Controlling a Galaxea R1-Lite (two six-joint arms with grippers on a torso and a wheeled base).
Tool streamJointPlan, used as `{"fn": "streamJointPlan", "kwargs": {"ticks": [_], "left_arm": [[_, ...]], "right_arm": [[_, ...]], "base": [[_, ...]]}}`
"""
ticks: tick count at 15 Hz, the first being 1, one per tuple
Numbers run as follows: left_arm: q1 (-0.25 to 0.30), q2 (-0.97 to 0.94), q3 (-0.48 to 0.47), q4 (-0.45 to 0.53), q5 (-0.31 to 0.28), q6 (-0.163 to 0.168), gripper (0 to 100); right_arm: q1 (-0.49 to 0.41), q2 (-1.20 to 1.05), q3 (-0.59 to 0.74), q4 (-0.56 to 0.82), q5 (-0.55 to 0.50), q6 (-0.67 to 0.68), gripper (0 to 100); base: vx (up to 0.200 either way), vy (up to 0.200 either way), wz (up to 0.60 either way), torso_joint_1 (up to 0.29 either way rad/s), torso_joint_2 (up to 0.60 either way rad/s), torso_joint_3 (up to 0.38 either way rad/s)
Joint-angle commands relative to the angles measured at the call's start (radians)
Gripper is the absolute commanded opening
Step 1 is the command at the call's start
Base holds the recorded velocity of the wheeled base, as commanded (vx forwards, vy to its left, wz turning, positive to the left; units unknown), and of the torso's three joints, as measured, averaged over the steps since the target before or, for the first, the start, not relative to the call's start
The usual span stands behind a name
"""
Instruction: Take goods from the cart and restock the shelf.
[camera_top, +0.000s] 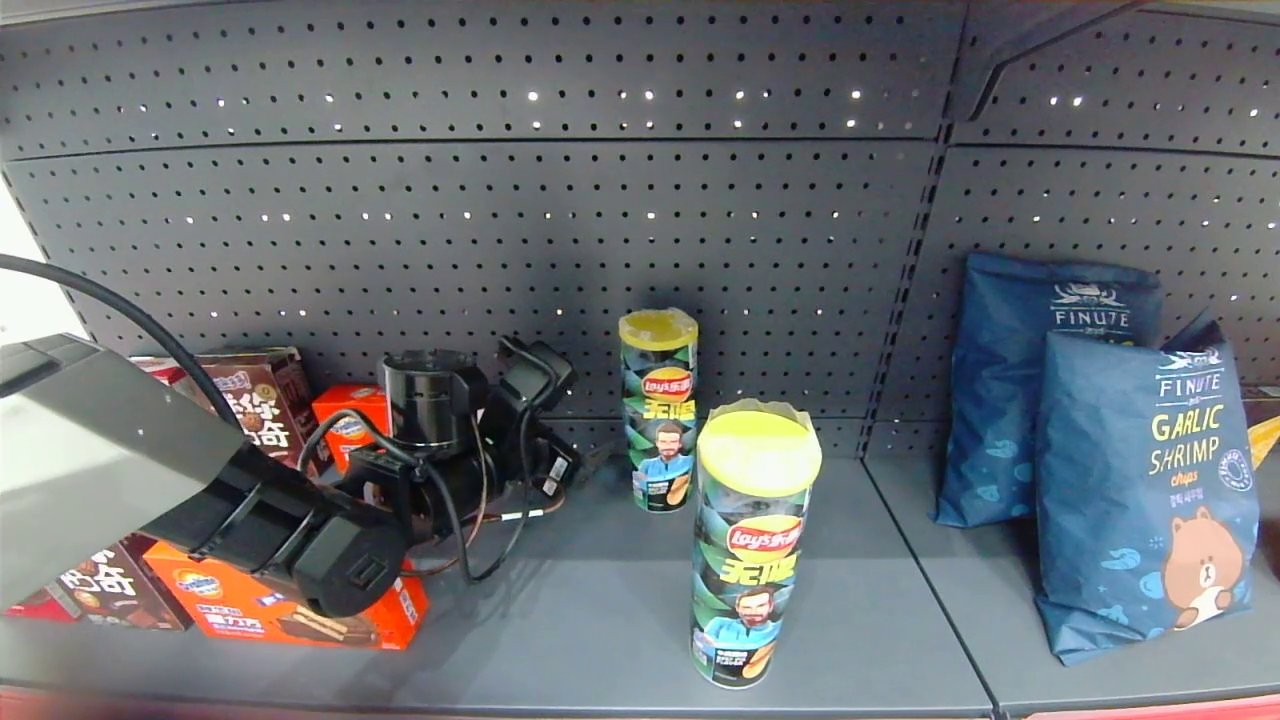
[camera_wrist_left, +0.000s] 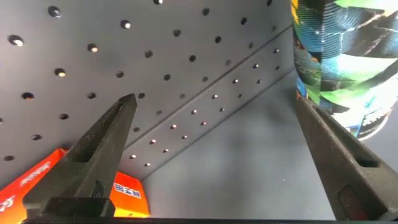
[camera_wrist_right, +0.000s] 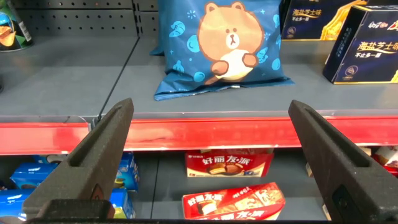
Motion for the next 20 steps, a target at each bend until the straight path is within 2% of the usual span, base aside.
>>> {"fn": "streamJointPlan", "kwargs": {"ticks": [1,5,15,20], "left_arm": [[-0.002,0.004,-0.003,0.0,0.004,0.001,100],[-0.018,0.018,-0.005,0.003,0.004,0.001,100],[-0.052,0.069,-0.108,0.04,0.007,0.001,100],[-0.057,0.081,-0.12,0.043,0.007,0.001,100]], "right_arm": [[0.0,0.001,0.0,-0.001,0.0,0.0,100],[0.0,0.001,0.0,-0.001,0.0,0.0,100],[0.0,0.001,0.0,-0.001,0.0,0.0,100],[0.0,0.001,0.0,-0.001,0.0,0.0,100]], "base": [[0.0,0.0,0.0,0.0,0.0,0.0],[0.0,0.0,0.0,0.0,0.0,0.0],[0.0,0.0,0.0,0.0,0.0,0.0],[0.0,0.0,0.0,0.0,0.0,0.0]]}}
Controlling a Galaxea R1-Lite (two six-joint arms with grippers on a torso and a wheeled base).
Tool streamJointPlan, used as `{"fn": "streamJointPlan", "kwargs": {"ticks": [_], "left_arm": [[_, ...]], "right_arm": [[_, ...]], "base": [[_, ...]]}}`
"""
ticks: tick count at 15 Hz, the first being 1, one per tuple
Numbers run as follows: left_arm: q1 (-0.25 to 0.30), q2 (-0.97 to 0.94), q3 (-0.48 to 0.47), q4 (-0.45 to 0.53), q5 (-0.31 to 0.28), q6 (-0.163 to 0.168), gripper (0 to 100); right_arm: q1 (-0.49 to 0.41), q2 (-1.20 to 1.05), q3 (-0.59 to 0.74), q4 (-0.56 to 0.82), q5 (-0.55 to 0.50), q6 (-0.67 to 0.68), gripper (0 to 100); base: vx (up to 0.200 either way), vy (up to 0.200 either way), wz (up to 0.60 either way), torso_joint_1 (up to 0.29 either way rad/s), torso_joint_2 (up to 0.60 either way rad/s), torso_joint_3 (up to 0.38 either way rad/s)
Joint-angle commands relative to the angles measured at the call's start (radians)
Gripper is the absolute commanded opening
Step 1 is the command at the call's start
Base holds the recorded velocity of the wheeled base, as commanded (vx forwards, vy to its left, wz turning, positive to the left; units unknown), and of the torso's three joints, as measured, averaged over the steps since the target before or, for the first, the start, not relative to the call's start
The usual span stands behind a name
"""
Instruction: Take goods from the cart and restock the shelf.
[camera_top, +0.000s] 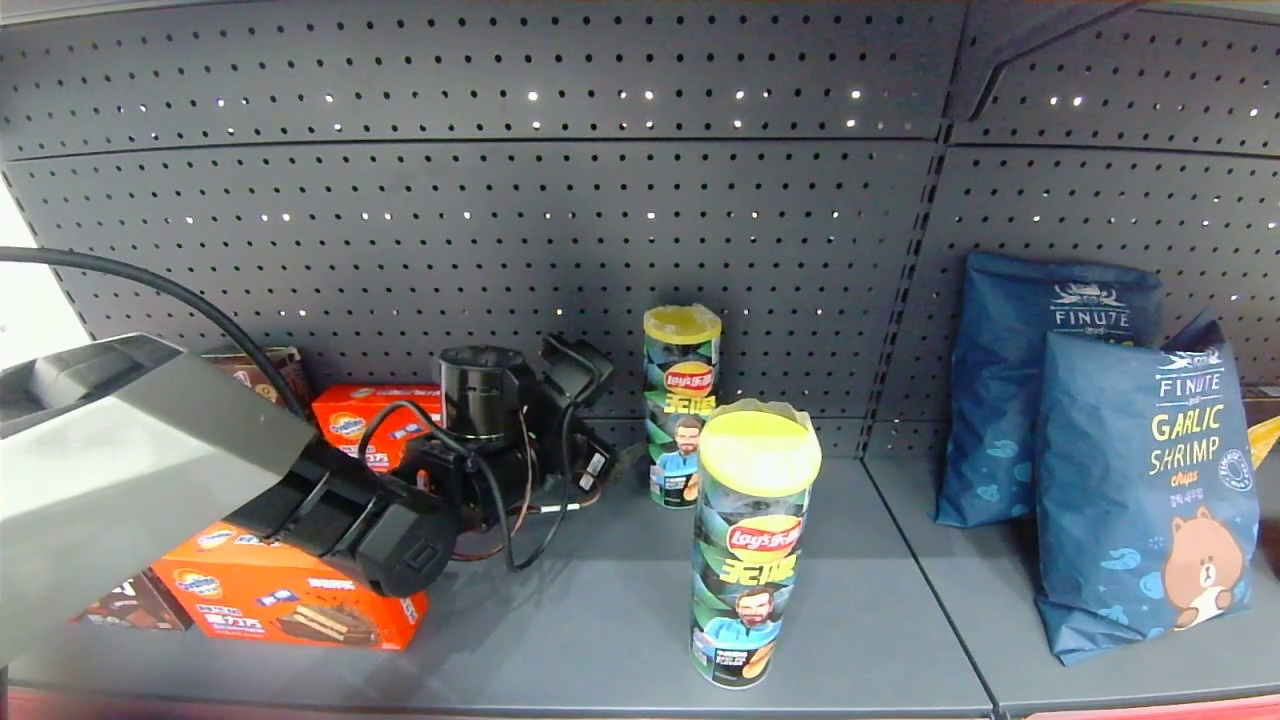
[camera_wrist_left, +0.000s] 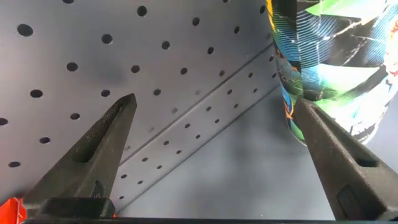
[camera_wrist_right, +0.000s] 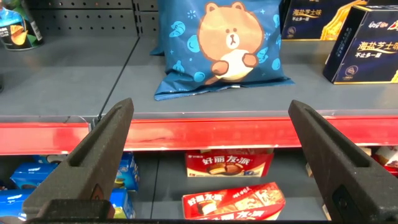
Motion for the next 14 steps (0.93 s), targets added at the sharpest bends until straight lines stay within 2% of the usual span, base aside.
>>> {"fn": "streamJointPlan", "kwargs": {"ticks": [1,12,14], "left_arm": [[-0.006,0.008,-0.006,0.001,0.0,0.0,100],[-0.015,0.019,-0.039,0.038,0.0,0.001,100],[-0.009,-0.038,-0.047,0.039,0.014,0.001,100]], "right_arm": [[0.0,0.001,0.0,0.0,0.0,-0.001,100],[0.0,0.001,0.0,0.0,0.0,-0.001,100],[0.0,0.001,0.0,0.0,0.0,-0.001,100]], "base": [[0.0,0.0,0.0,0.0,0.0,0.0],[0.0,0.0,0.0,0.0,0.0,0.0],[0.0,0.0,0.0,0.0,0.0,0.0]]}}
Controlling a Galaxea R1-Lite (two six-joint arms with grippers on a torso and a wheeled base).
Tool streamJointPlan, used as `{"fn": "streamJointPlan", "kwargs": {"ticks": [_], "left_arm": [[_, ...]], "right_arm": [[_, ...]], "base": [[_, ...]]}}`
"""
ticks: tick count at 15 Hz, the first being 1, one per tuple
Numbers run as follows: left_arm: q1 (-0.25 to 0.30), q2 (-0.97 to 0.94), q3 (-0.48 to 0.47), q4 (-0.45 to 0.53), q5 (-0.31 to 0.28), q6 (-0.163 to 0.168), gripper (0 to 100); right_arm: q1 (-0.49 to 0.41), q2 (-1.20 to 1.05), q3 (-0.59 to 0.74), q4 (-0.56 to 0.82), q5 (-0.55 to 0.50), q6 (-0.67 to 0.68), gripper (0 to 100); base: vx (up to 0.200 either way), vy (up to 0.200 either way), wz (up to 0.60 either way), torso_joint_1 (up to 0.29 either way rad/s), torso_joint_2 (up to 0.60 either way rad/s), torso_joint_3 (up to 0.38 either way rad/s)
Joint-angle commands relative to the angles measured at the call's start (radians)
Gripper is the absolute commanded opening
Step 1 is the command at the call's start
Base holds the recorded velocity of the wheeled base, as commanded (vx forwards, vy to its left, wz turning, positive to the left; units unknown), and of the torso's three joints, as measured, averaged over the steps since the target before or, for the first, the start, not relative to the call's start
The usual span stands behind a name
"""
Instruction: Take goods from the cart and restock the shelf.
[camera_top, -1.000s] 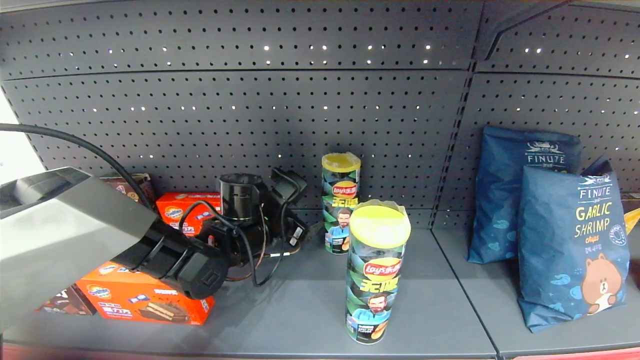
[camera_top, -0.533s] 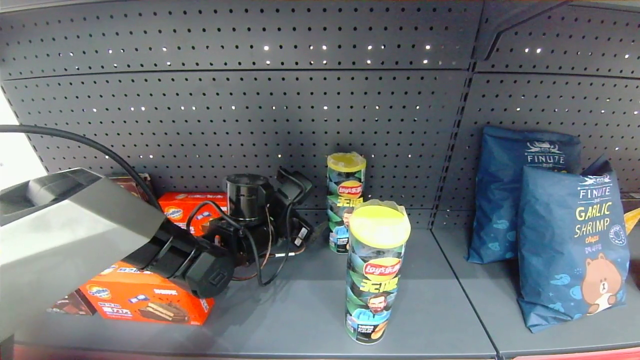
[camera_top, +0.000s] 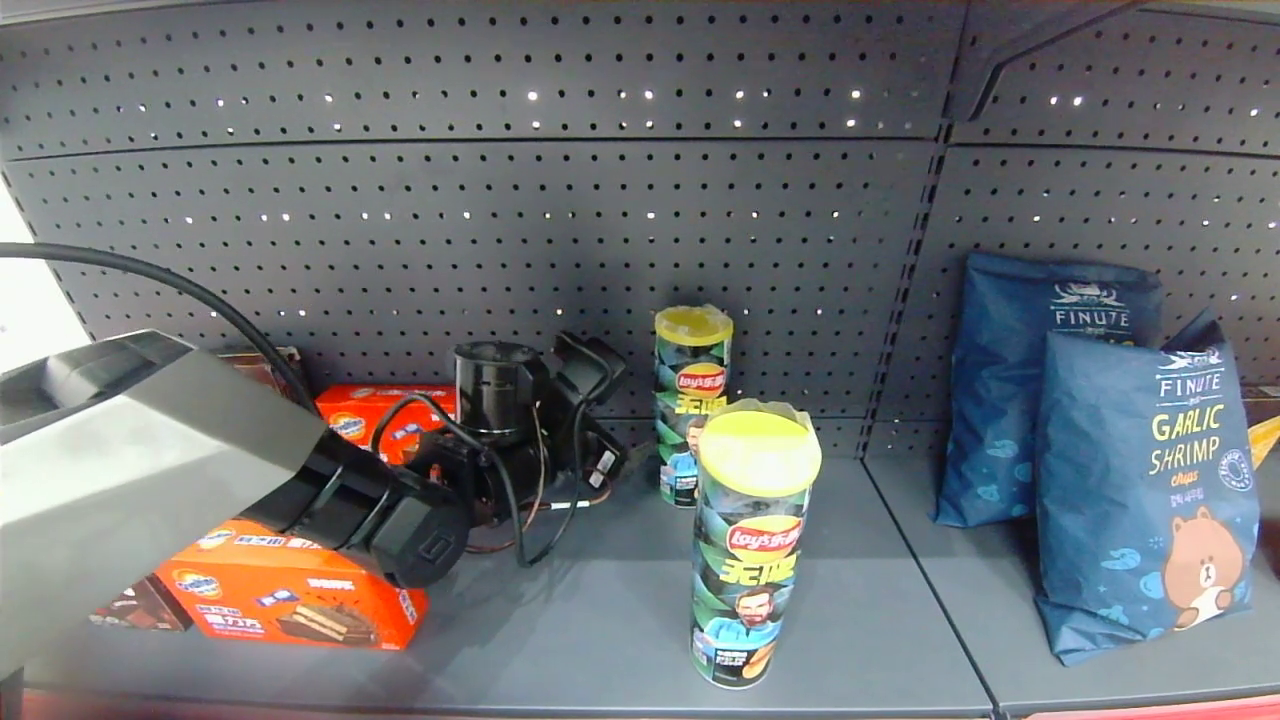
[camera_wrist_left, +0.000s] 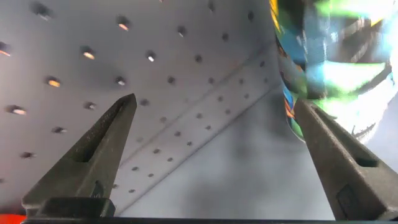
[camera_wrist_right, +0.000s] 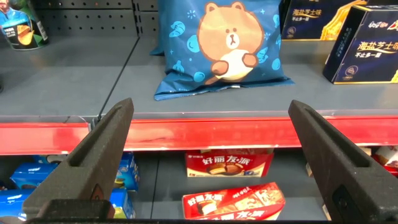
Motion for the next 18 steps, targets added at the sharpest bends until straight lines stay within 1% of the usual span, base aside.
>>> {"fn": "streamJointPlan", "kwargs": {"ticks": [1,5,6,7,8,9,10,11,12,13,14,15,17,18], "left_arm": [[0.003,-0.059,-0.003,0.002,0.01,-0.001,100],[0.006,-0.187,-0.015,0.006,0.034,-0.005,100],[0.006,-0.233,-0.007,0.013,0.057,-0.01,100],[0.005,-0.314,0.0,0.068,0.086,-0.024,100],[0.005,-0.386,0.002,0.132,0.097,-0.033,100],[0.005,-0.483,0.023,0.213,0.112,-0.041,100],[0.006,-0.599,0.072,0.302,0.132,-0.045,100],[0.002,-0.713,0.14,0.345,0.16,-0.056,100],[0.003,-0.777,0.186,0.35,0.192,-0.056,100],[0.005,-0.902,0.284,0.35,0.286,-0.059,100],[0.005,-0.966,0.33,0.352,0.326,-0.064,100],[0.005,-1.103,0.438,0.355,0.385,-0.062,100],[0.003,-1.316,0.603,0.358,0.455,-0.059,100],[0.005,-1.4,0.675,0.359,0.47,-0.061,100]], "right_arm": [[0.0,0.001,0.0,0.0,0.0,0.0,100],[0.0,0.001,0.0,0.0,0.0,0.0,100],[0.0,0.001,0.0,0.0,0.0,0.0,100],[0.0,0.001,0.0,0.0,0.0,0.0,100],[0.0,0.001,0.0,0.0,0.0,0.0,100],[0.0,0.001,0.0,0.0,0.0,0.0,100],[0.0,0.001,0.0,0.0,0.0,0.0,100],[0.0,0.001,0.0,0.0,0.0,0.0,100],[0.0,0.001,0.0,0.0,0.0,0.0,100],[0.0,0.001,0.0,0.0,0.0,0.0,100],[0.0,0.001,0.0,0.0,0.0,0.0,100],[0.0,0.001,0.0,0.0,0.0,0.0,100],[0.0,0.001,0.0,0.0,0.0,0.0,100],[0.0,0.001,0.0,-0.002,0.0,0.0,100]], "base": [[0.0,0.0,0.0,0.0,0.0,0.0],[0.0,0.0,0.0,0.0,0.0,0.0],[0.0,0.0,0.0,0.0,0.0,0.0],[0.0,0.0,0.0,0.0,0.0,0.0],[0.0,0.0,0.0,0.0,0.0,0.0],[0.0,0.0,0.0,0.0,0.0,0.0],[0.0,0.0,0.0,0.0,0.0,0.0],[0.0,0.0,0.0,0.0,0.0,0.0],[0.0,0.0,0.0,0.0,0.0,0.0],[0.0,0.0,0.0,0.0,0.0,0.0],[0.0,0.0,0.0,0.0,0.0,0.0],[0.0,0.0,0.0,0.0,0.0,0.0],[0.0,0.0,0.0,0.0,0.0,0.0],[0.0,0.0,0.0,0.0,0.0,0.0]]}}
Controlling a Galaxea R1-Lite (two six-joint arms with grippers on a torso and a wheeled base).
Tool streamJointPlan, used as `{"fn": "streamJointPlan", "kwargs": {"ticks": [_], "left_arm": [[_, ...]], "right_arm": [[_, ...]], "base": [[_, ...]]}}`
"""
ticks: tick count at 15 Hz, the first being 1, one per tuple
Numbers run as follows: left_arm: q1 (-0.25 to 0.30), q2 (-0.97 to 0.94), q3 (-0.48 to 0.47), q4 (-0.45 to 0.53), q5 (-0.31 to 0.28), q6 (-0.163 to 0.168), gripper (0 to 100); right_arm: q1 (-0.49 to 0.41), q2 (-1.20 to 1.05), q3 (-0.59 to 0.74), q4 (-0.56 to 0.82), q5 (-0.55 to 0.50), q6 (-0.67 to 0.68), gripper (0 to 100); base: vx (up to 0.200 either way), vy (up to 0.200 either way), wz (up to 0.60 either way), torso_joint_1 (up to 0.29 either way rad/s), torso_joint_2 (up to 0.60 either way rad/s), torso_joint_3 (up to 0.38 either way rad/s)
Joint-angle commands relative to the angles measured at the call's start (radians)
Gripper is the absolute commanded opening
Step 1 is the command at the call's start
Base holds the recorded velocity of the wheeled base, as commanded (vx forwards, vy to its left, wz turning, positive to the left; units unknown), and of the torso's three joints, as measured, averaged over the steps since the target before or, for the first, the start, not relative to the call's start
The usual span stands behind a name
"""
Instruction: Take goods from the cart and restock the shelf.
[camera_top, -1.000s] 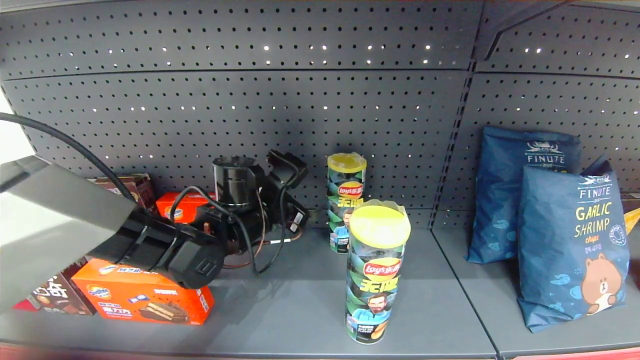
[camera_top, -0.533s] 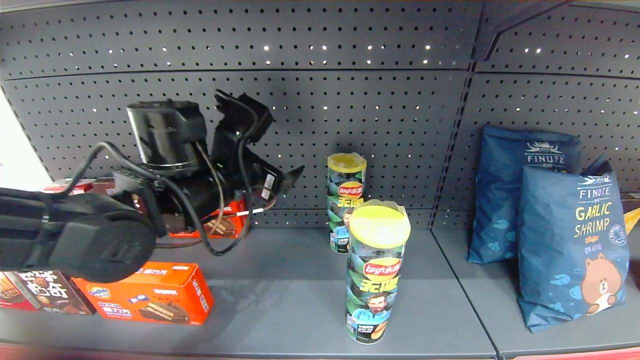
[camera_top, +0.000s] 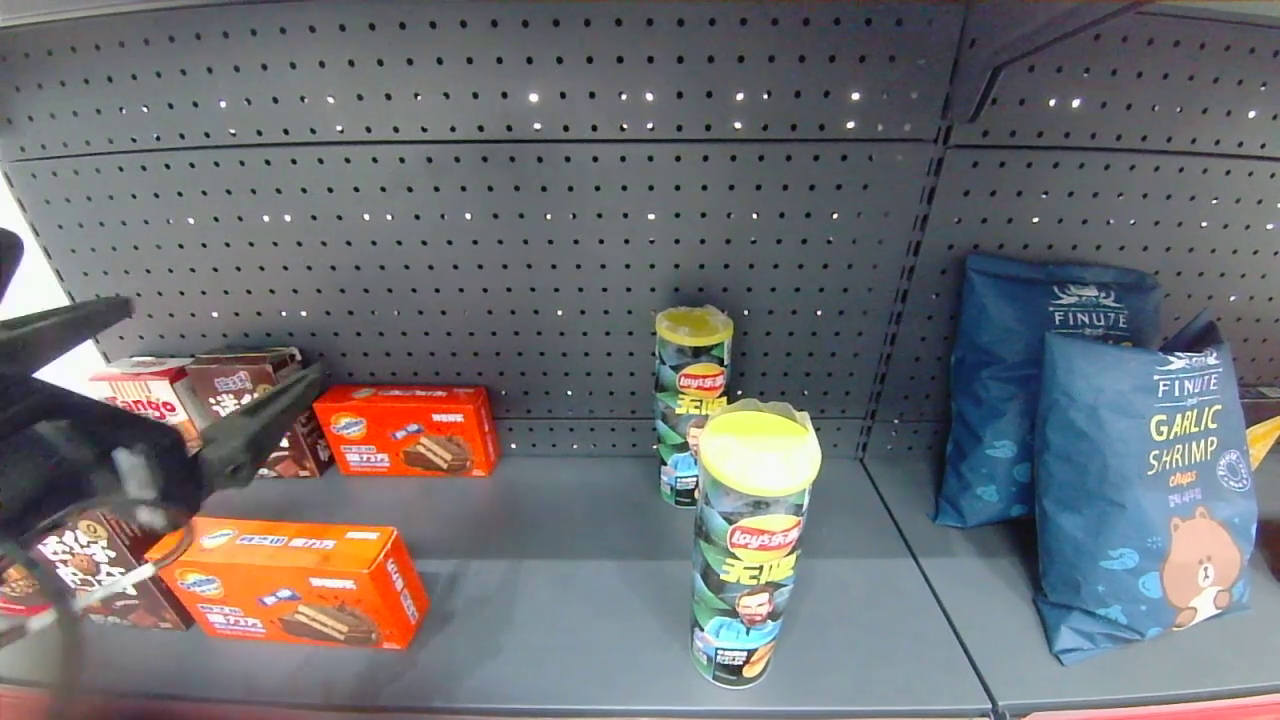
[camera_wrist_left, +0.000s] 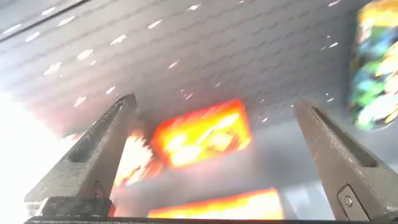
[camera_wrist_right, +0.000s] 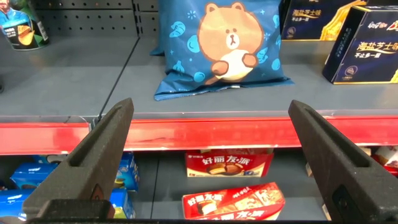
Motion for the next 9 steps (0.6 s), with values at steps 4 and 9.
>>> {"fn": "streamJointPlan", "kwargs": {"ticks": [4,9], "left_arm": [[0.0,-0.567,0.383,0.187,0.112,0.0,100],[0.003,-0.665,0.426,0.406,0.136,-0.001,100]], "right_arm": [[0.0,0.001,0.0,-0.001,0.0,0.0,100],[-0.009,0.06,0.0,-0.001,0.002,0.001,100]], "base": [[0.0,0.0,0.0,0.0,0.0,0.0],[0.0,0.0,0.0,0.0,0.0,0.0]]}}
